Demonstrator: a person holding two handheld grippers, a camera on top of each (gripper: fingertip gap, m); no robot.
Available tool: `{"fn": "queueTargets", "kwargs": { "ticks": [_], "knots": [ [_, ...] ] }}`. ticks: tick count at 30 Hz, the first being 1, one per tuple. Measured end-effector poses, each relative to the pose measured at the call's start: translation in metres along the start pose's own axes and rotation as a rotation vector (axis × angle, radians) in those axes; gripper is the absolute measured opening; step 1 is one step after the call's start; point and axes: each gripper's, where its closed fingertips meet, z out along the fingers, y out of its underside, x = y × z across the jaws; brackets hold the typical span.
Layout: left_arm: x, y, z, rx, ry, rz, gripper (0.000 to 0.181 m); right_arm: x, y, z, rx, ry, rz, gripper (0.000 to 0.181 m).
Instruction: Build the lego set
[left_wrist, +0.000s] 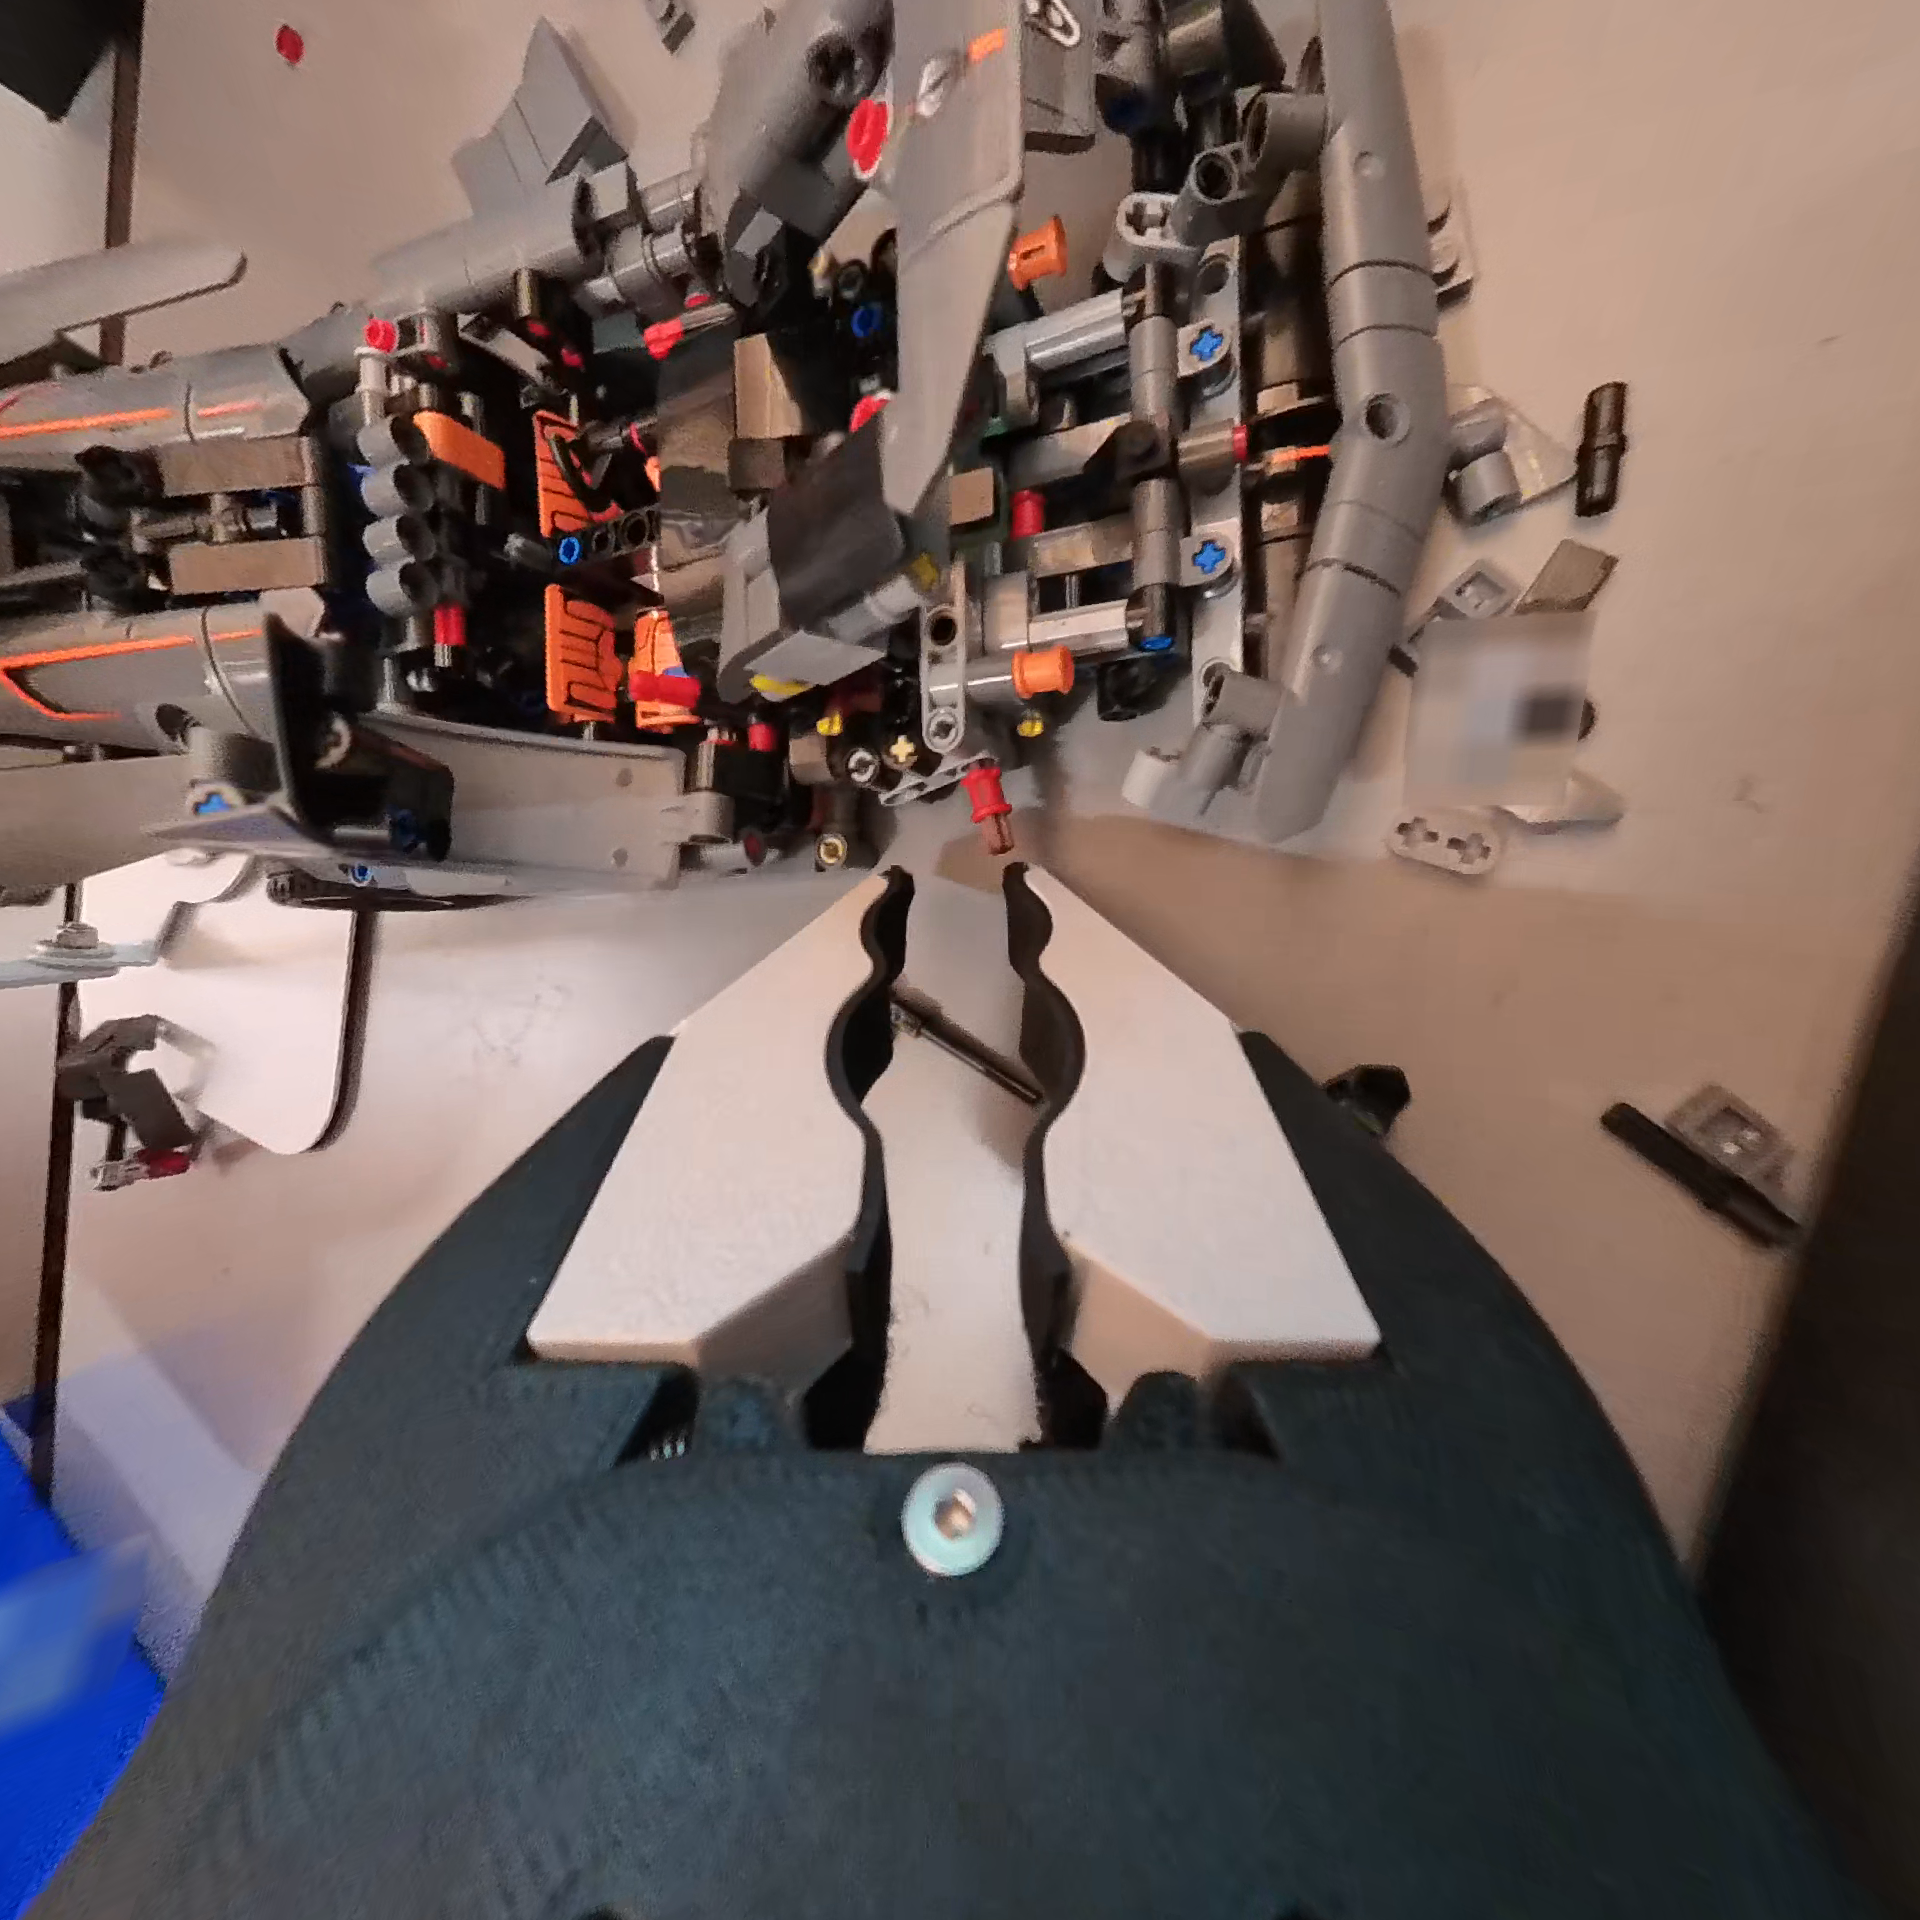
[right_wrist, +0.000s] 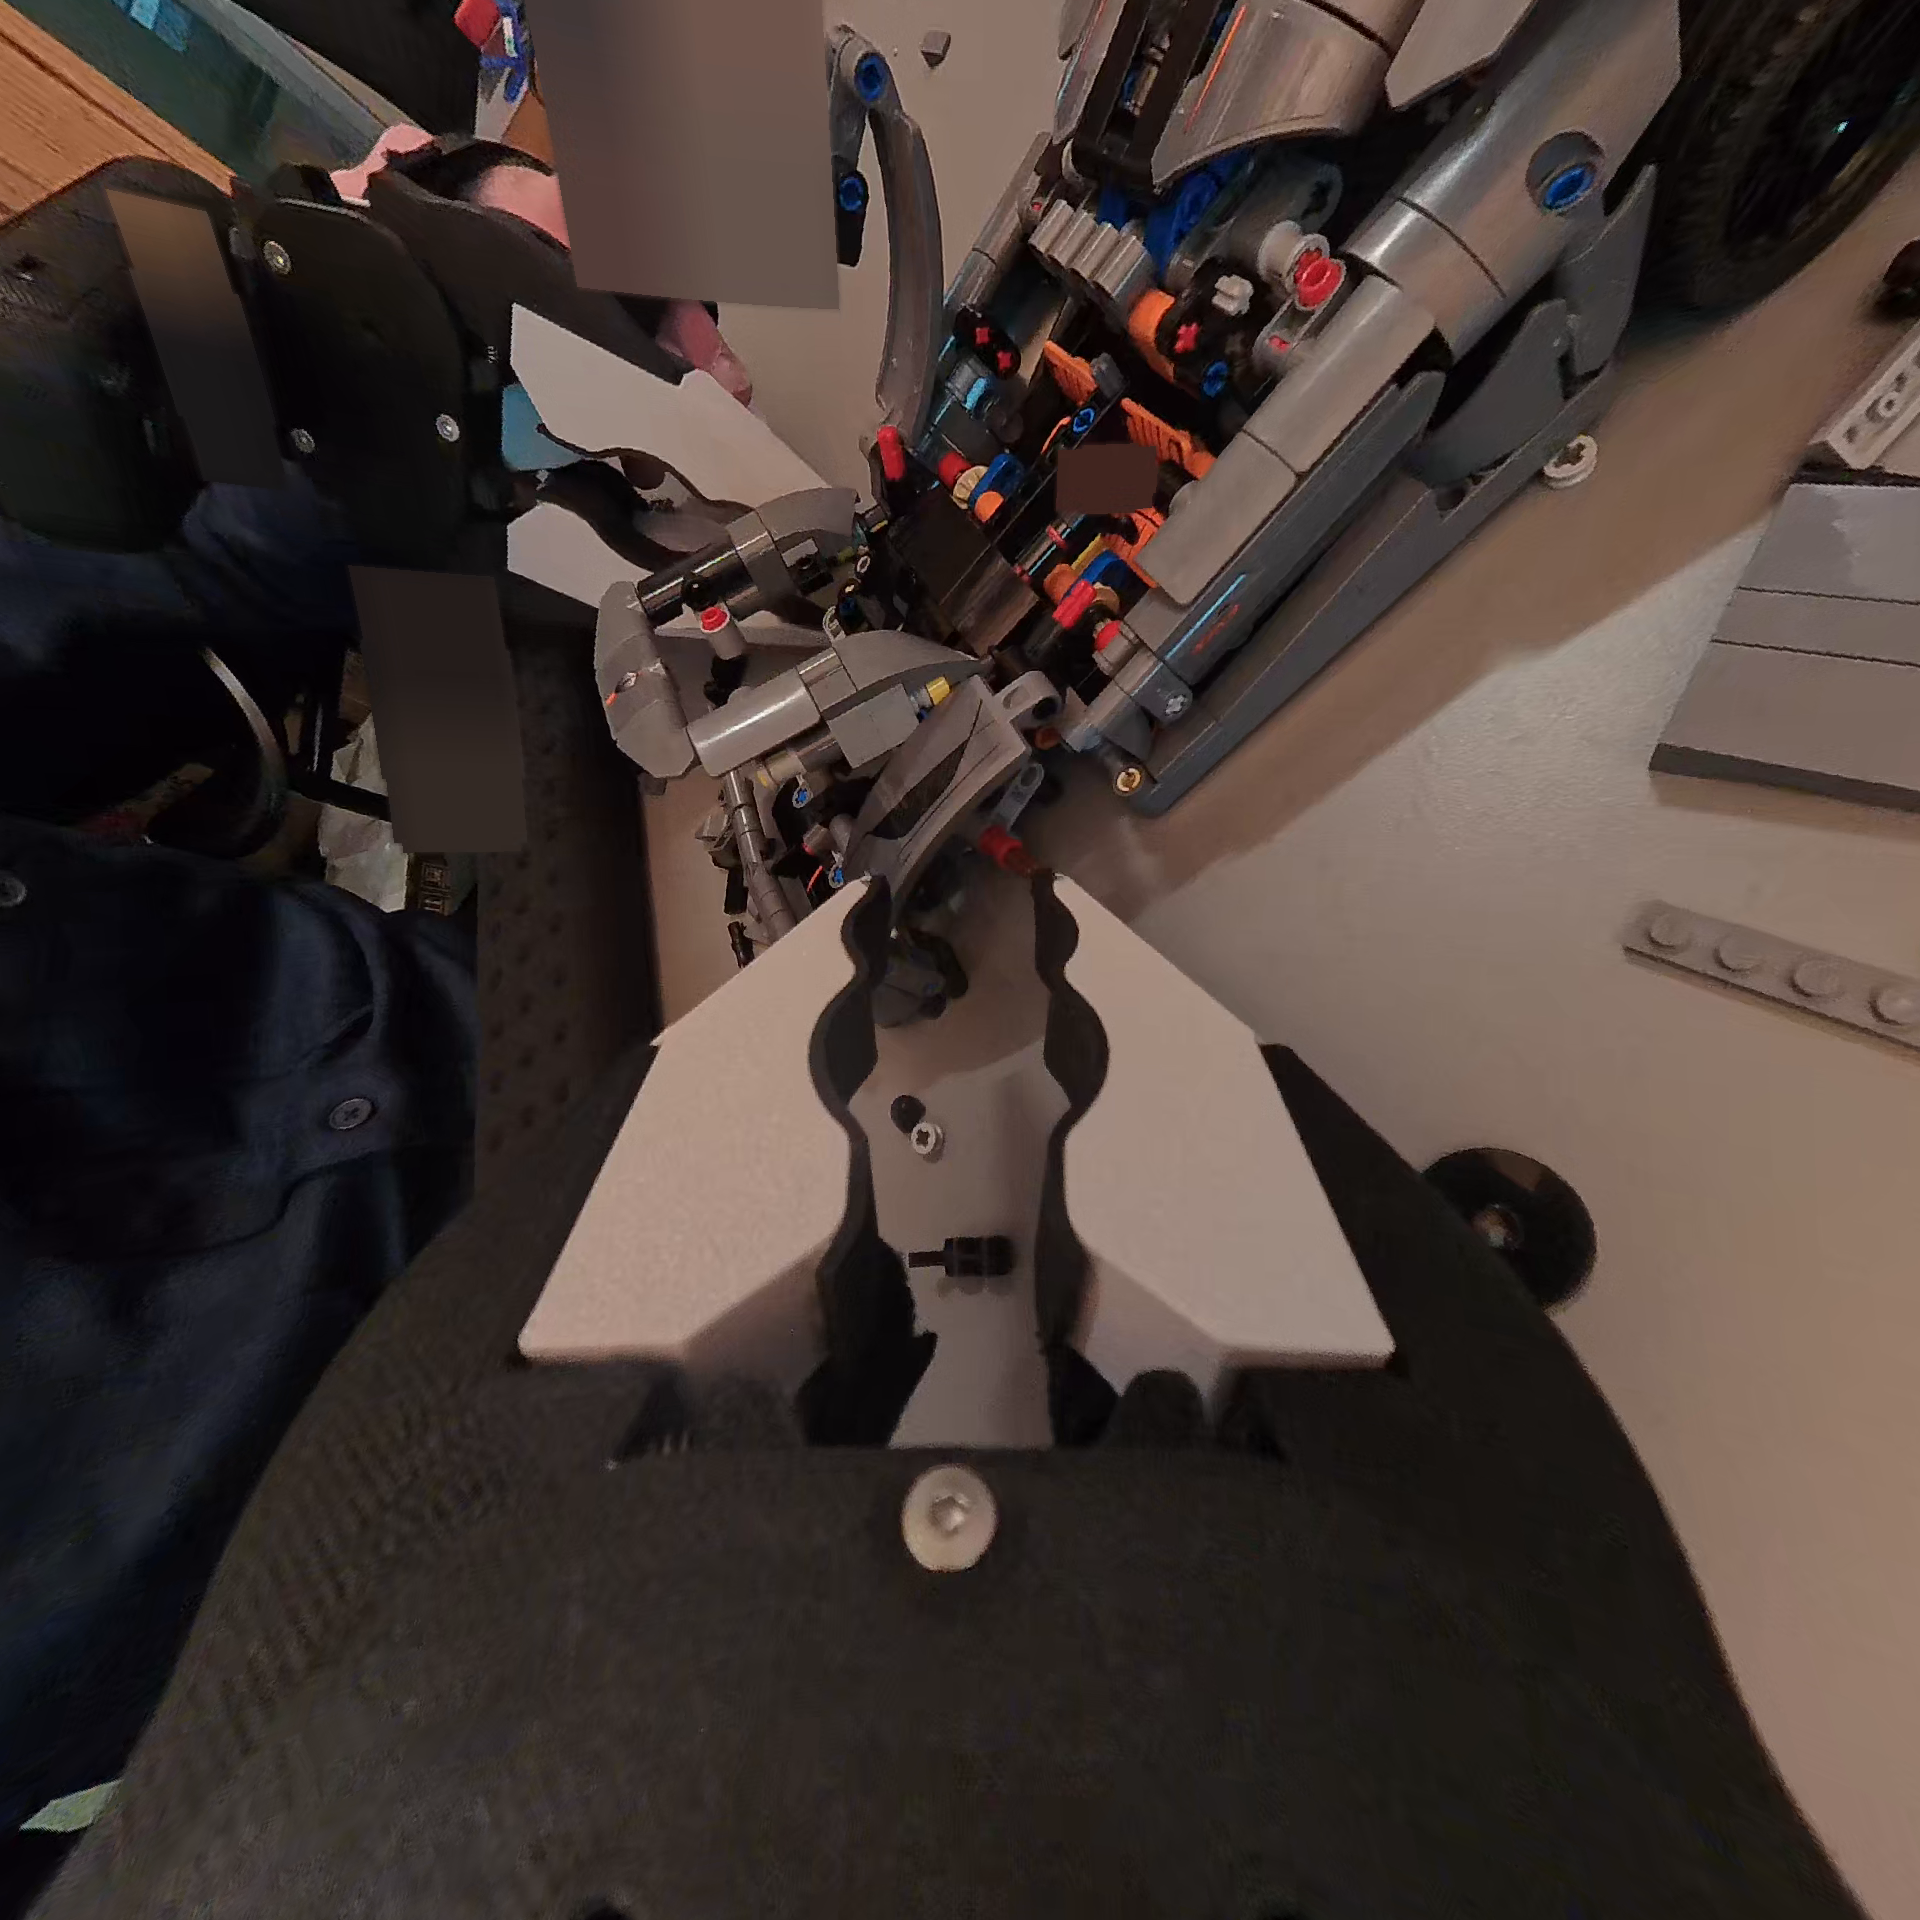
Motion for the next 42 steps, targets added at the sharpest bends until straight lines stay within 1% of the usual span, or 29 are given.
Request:
{"fn": "queueTargets", "kwargs": {
  "ticks": [1, 5, 12, 21, 25, 27, 34, 42],
  "knots": [
    [0.003, -0.001, 0.0, 0.008, 0.017, 0.006, 0.018, 0.0, 0.0, 0.0, -0.002, -0.001, 0.0, 0.026],
    [0.01, -0.006, 0.002, 0.023, 0.031, 0.022, 0.011, 0.001, 0.001, 0.001, -0.008, 0.001, 0.0, 0.025],
    [0.005, -0.008, 0.006, 0.02, 0.037, -0.042, 0.002, 0.004, 0.001, 0.002, -0.003, 0.012, 0.007, 0.026],
    [0.004, -0.01, 0.004, 0.044, 0.045, -0.047, 0.003, 0.005, 0.001, 0.0, 0.003, 0.009, 0.028, 0.029],
    [0.004, -0.011, 0.005, 0.046, 0.047, -0.049, 0.003, 0.001, 0.003, 0.007, -0.003, -0.05, 0.079, 0.036],
    [0.005, -0.012, 0.005, 0.052, 0.049, -0.05, 0.003, 0.0, 0.006, 0.012, -0.03, -0.05, 0.069, 0.035],
    [0.004, -0.014, 0.006, 0.055, 0.042, -0.065, 0.003, -0.006, 0.005, 0.016, -0.029, -0.06, 0.043, 0.032],
    [0.002, -0.015, 0.005, 0.07, 0.03, -0.053, 0.004, -0.005, 0.004, 0.02, -0.037, -0.037, 0.022, 0.032]
  ]
}}
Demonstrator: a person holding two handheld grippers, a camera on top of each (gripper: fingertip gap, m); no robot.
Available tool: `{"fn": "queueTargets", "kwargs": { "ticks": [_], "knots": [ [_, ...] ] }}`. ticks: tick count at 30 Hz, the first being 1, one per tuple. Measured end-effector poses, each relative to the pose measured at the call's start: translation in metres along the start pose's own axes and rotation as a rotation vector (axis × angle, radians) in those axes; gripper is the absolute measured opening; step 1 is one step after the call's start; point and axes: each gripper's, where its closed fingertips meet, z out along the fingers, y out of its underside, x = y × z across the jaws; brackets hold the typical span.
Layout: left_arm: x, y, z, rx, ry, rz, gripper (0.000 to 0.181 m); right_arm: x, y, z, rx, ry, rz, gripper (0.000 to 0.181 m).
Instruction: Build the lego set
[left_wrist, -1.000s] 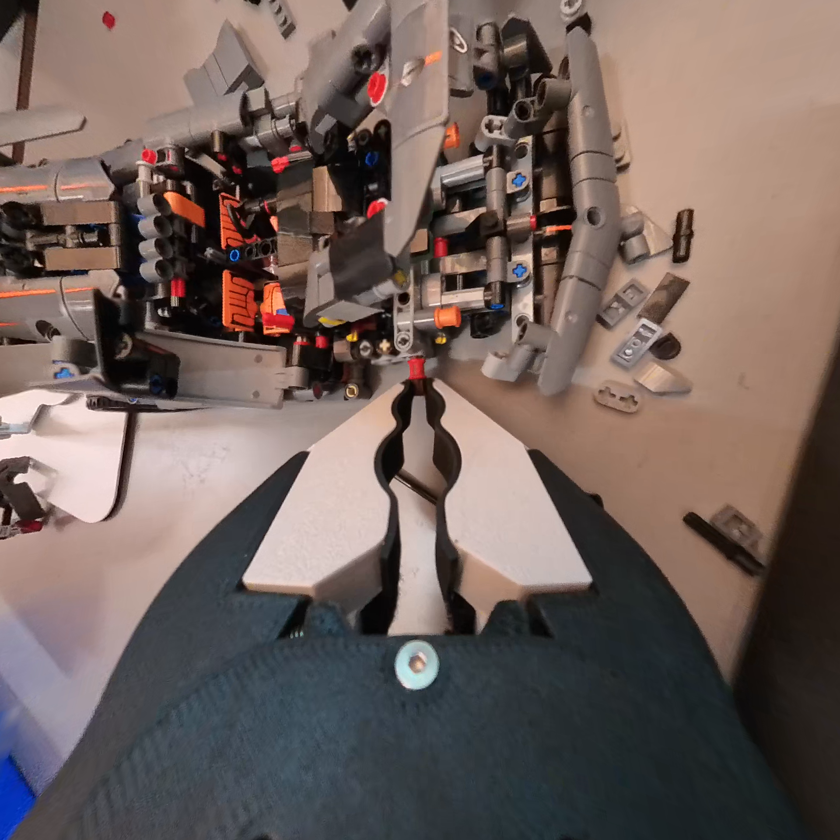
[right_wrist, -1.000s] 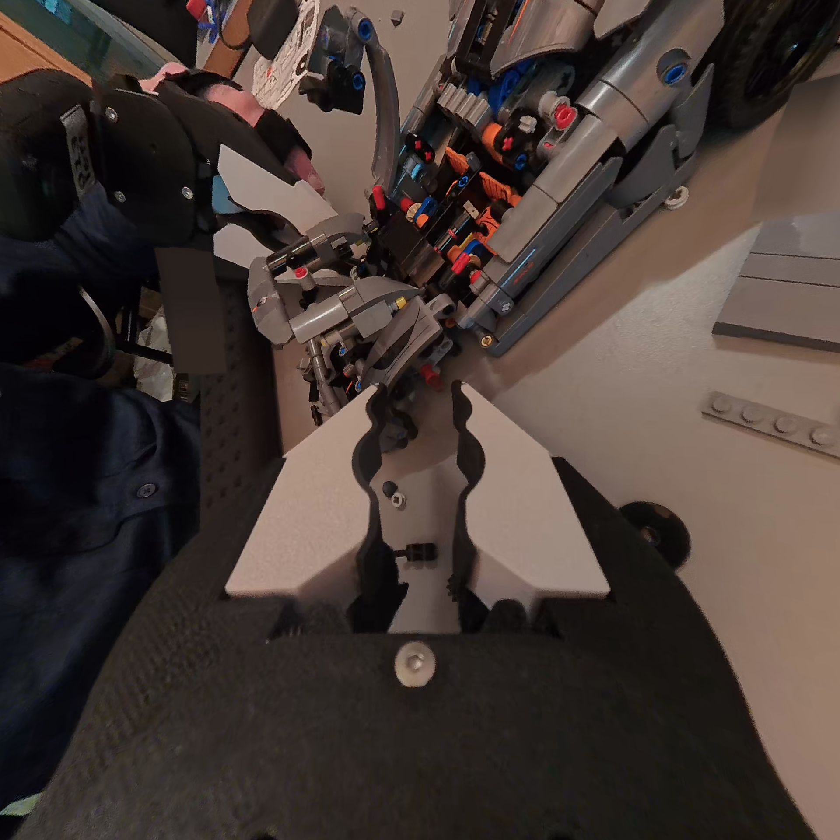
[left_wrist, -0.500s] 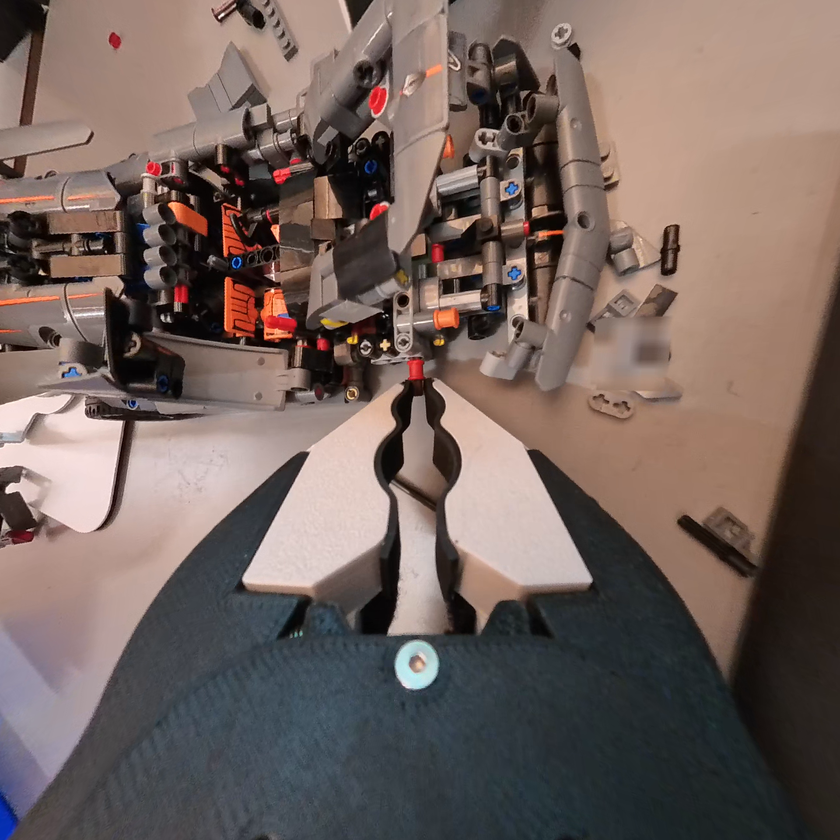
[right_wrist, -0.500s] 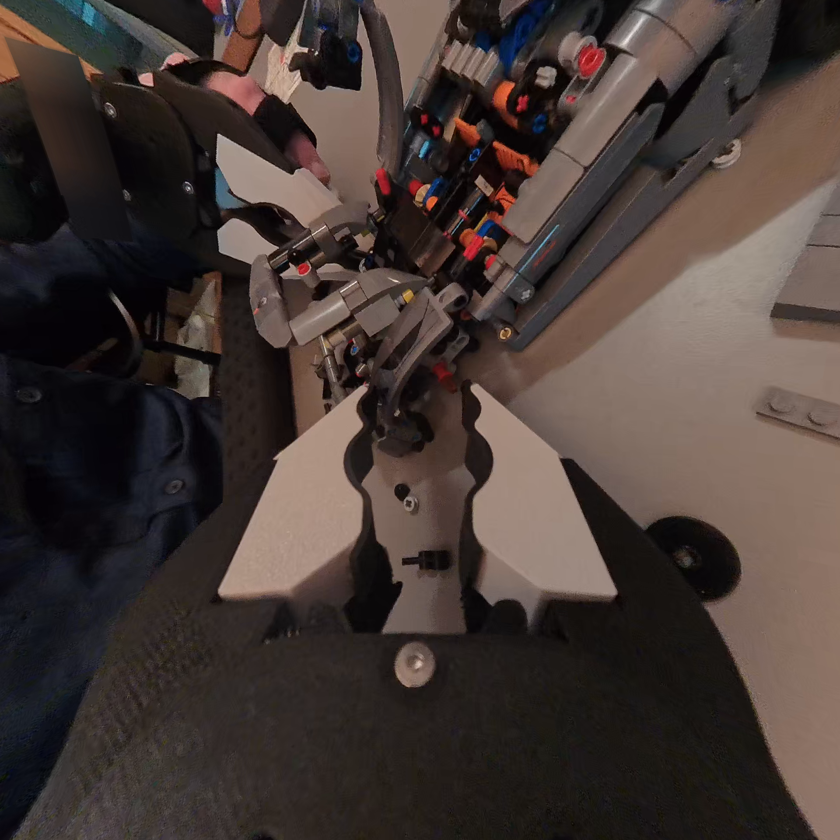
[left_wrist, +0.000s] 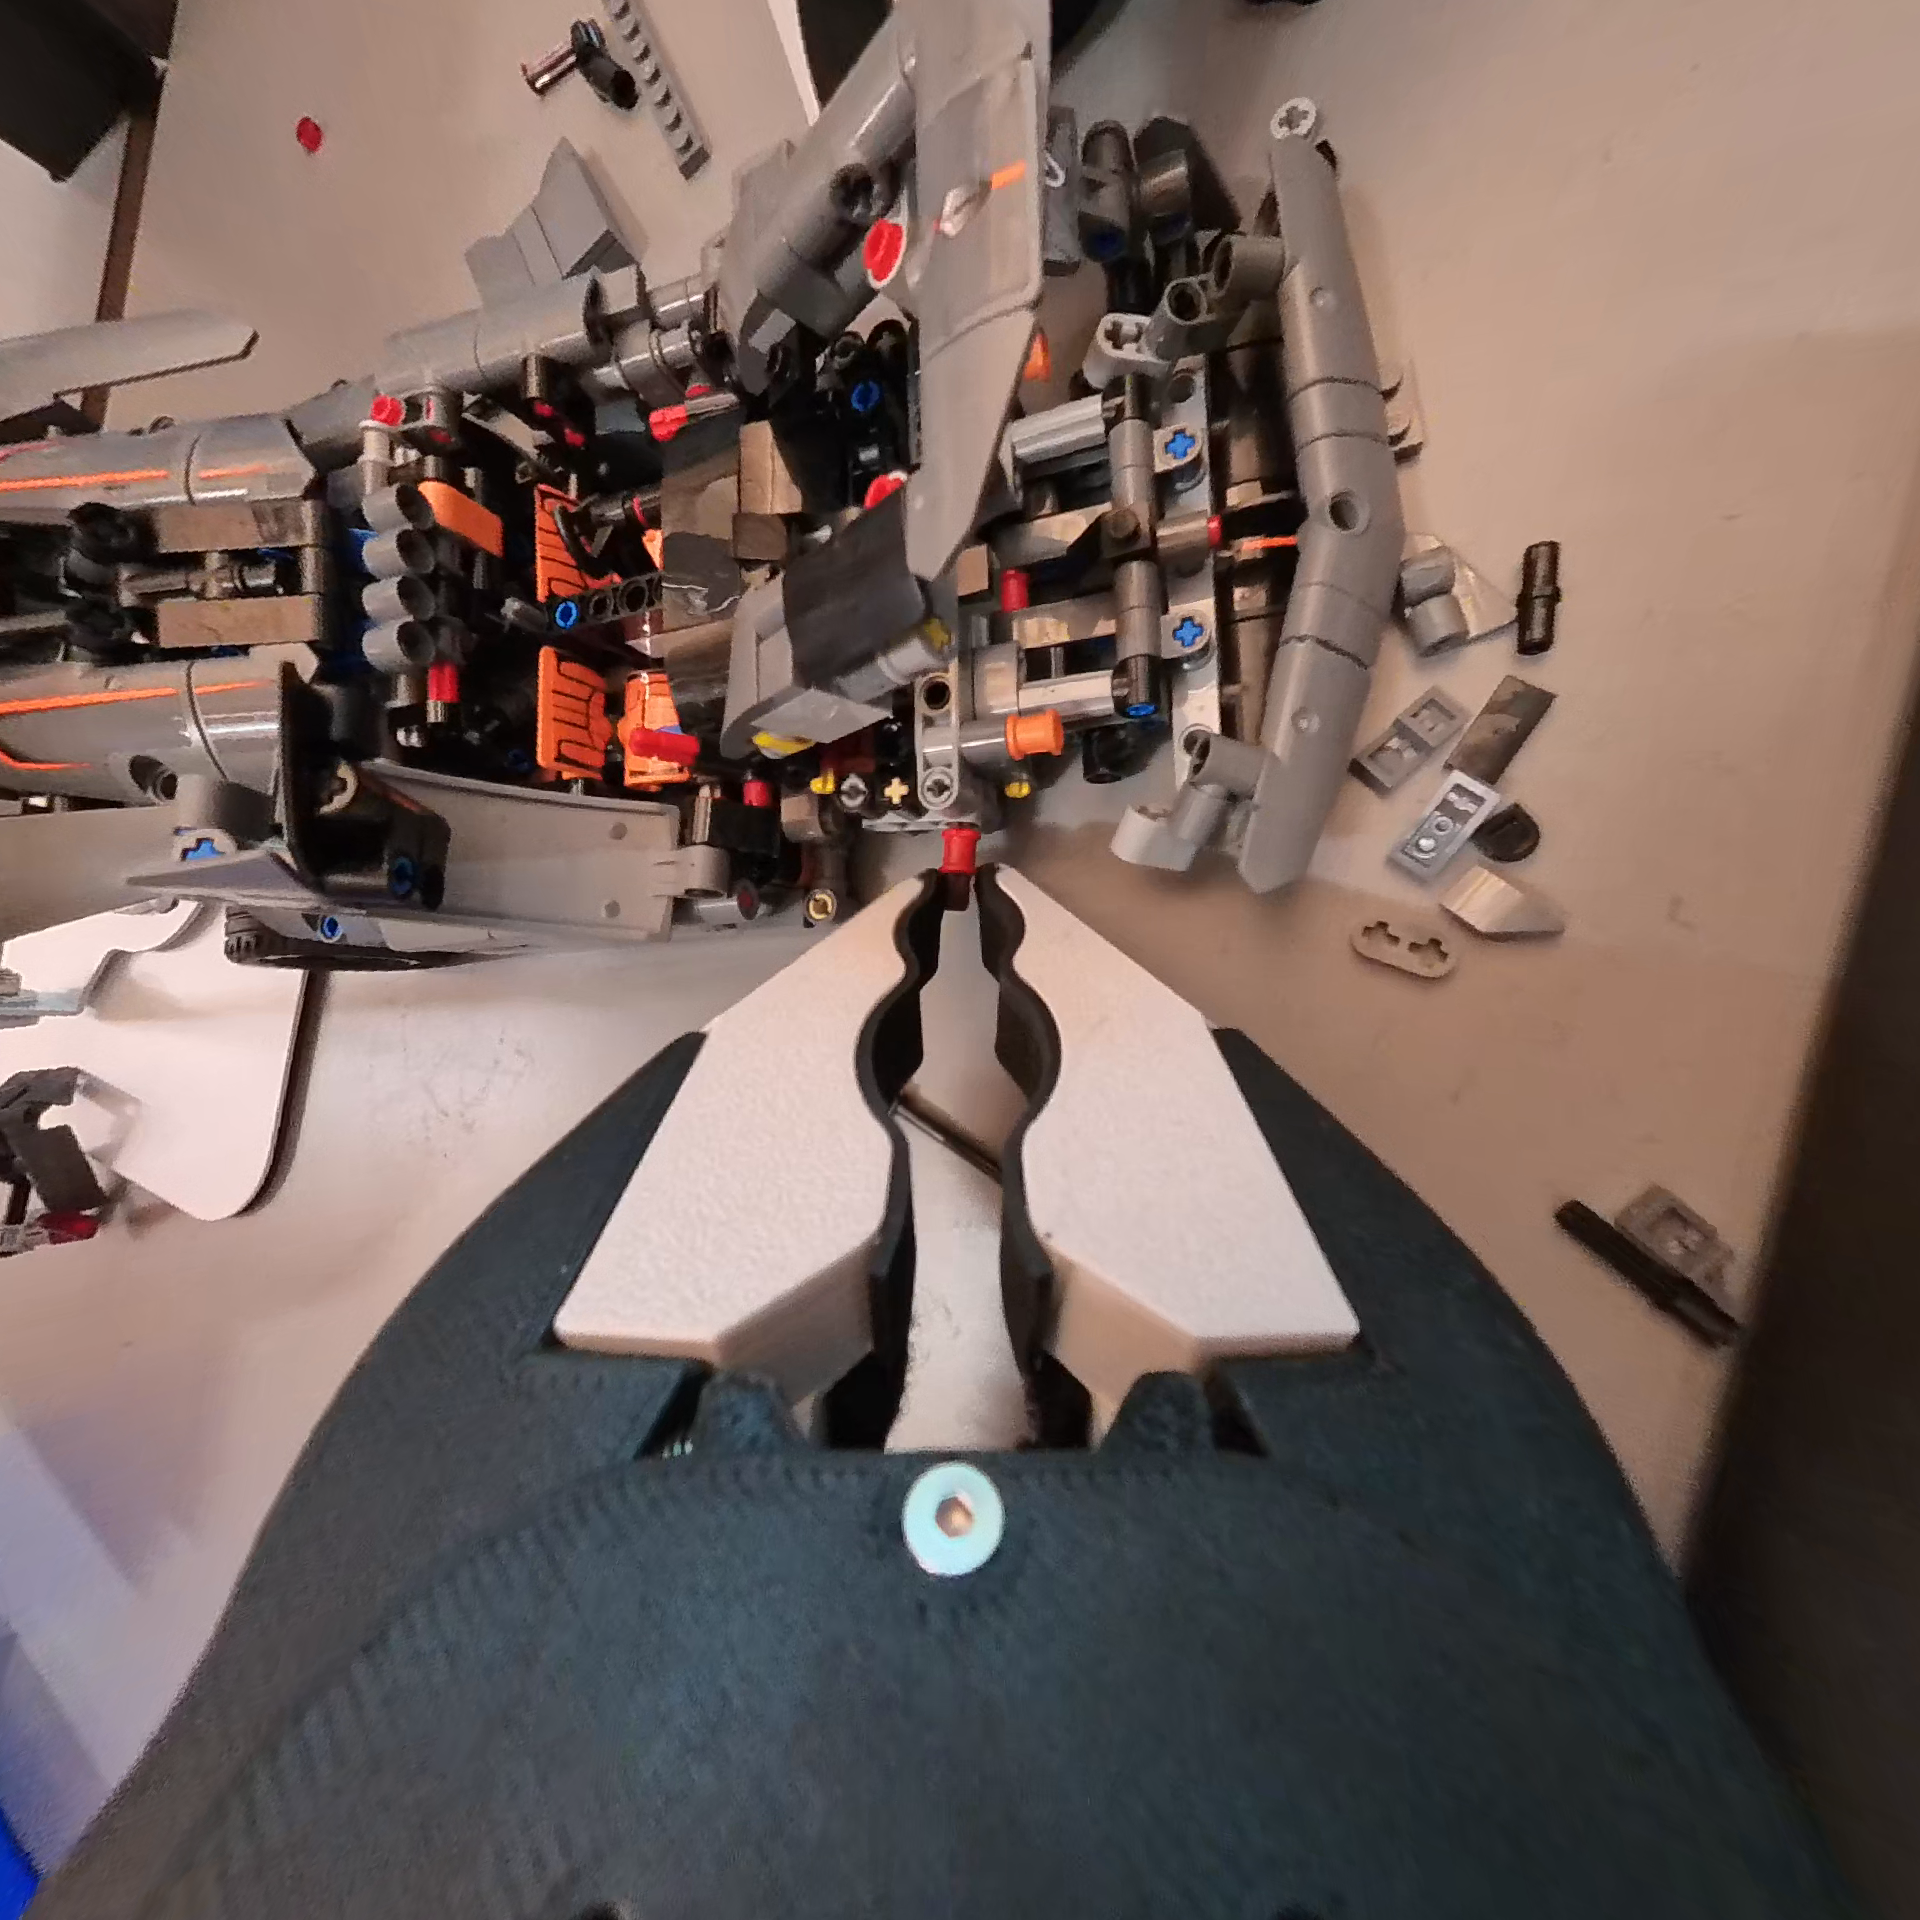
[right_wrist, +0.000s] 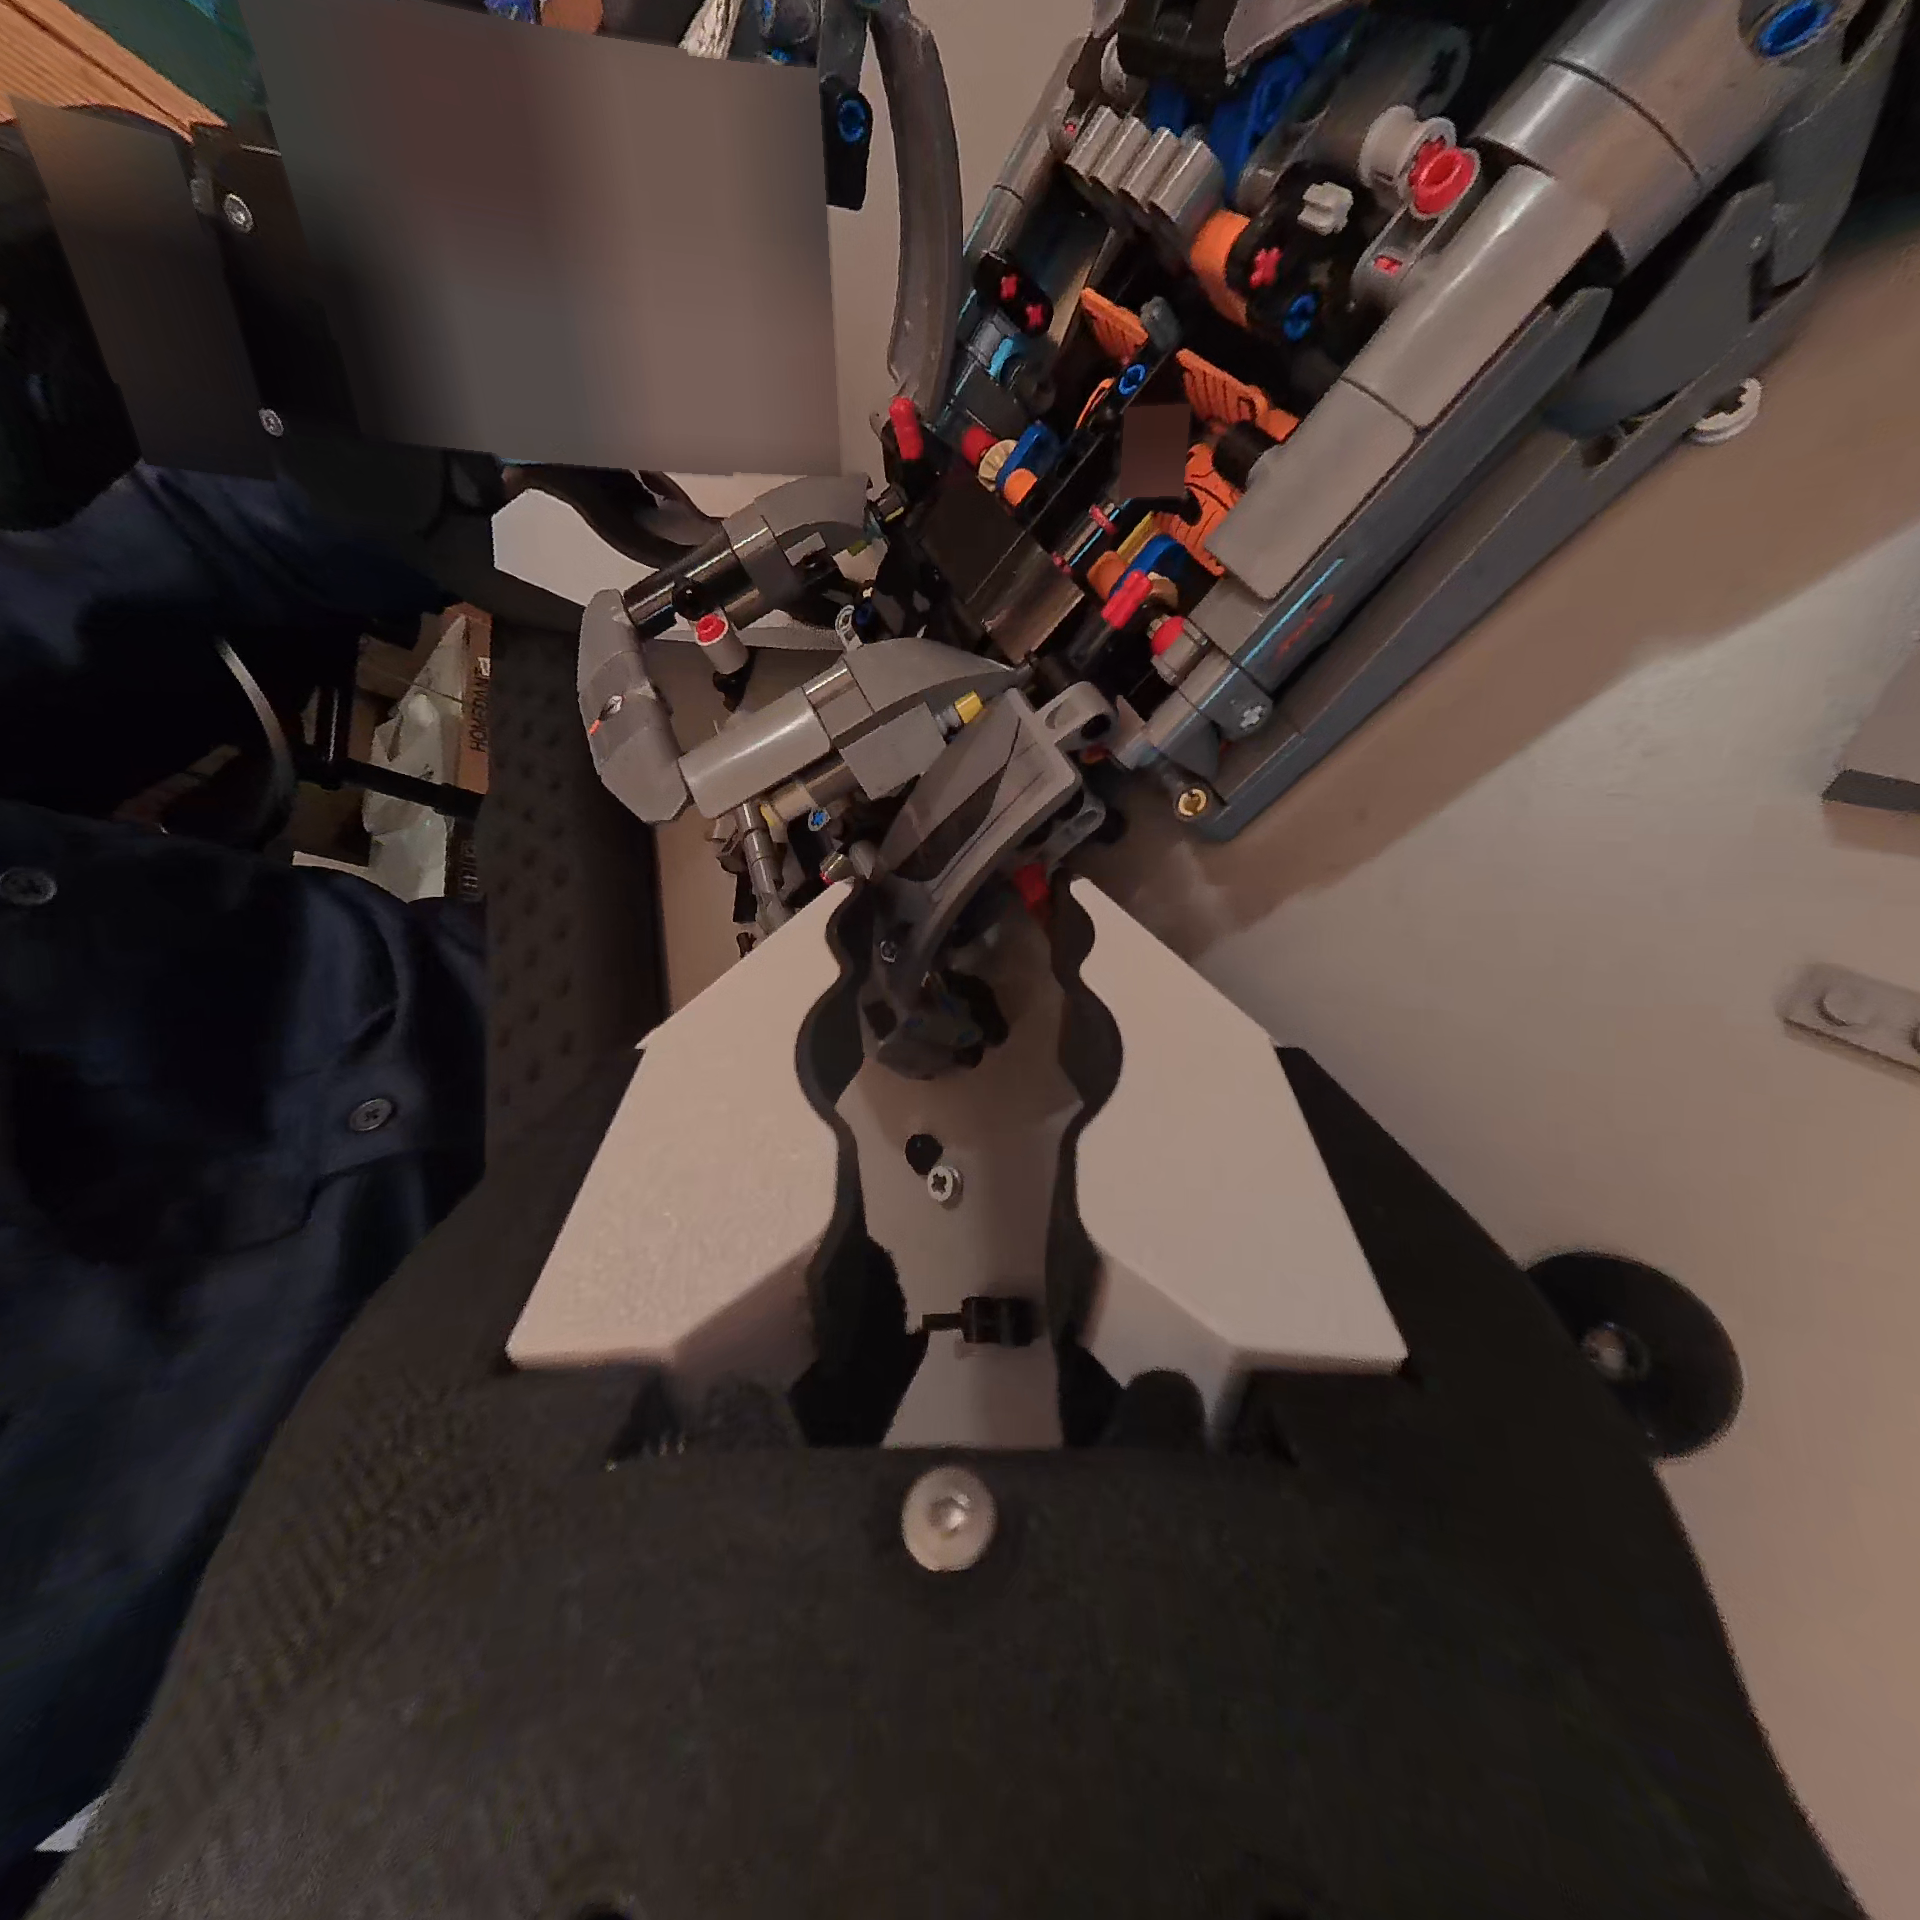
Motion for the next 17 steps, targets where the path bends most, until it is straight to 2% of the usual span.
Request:
{"fn": "queueTargets", "kwargs": {
  "ticks": [3, 5, 17],
  "knots": [
    [-0.0008, -0.0001, 0.0008, -0.005, -0.009, 0.007, 0.004, -0.0003, -0.0001, 0.0006, -0.001, 0.0, -0.003, 0.032],
    [-0.0012, -0.0004, 0.0012, -0.003, -0.015, 0.008, 0.004, -0.0033, -0.0007, 0.0018, 0.0, -0.014, -0.012, 0.025],
    [-0.0002, -0.0022, 0.0023, -0.032, -0.044, 0.059, 0.004, -0.0013, -0.001, 0.0052, -0.004, 0.006, -0.012, 0.03]
  ]
}}
